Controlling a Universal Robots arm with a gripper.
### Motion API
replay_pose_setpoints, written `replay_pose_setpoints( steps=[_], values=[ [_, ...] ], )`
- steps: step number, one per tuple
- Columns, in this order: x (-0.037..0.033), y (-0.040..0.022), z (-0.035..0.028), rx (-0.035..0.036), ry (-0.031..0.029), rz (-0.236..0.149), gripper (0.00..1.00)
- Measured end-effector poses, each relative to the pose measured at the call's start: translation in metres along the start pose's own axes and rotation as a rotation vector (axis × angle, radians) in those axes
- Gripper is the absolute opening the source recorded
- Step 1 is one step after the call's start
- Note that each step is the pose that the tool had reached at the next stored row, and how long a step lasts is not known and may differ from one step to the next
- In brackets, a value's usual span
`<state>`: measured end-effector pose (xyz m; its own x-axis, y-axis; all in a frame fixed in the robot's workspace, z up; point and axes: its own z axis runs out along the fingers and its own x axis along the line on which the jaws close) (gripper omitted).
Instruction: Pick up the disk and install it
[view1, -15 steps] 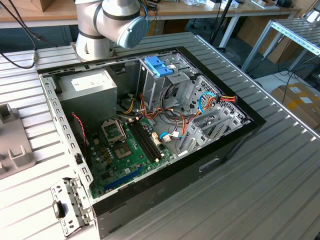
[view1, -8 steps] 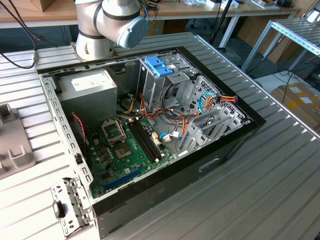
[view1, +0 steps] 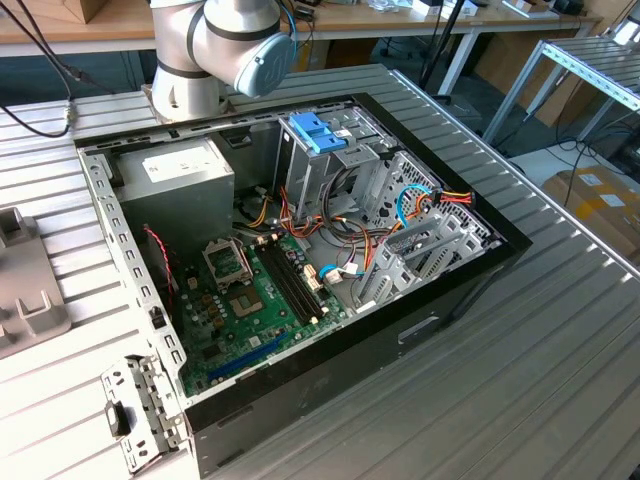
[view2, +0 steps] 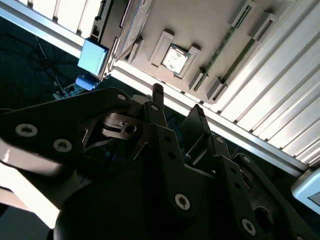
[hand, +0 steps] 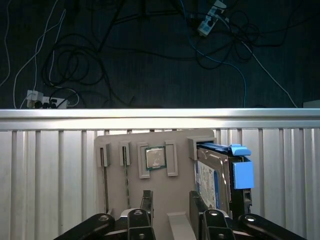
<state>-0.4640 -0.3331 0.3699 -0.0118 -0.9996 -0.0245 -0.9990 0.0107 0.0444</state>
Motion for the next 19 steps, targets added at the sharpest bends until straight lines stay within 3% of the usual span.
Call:
replay_pose_setpoints(
  steps=[19],
  values=[
    [-0.0048, -0.0002, 0.0027, 0.0001, 0.0000, 0.000, 0.42]
  ],
)
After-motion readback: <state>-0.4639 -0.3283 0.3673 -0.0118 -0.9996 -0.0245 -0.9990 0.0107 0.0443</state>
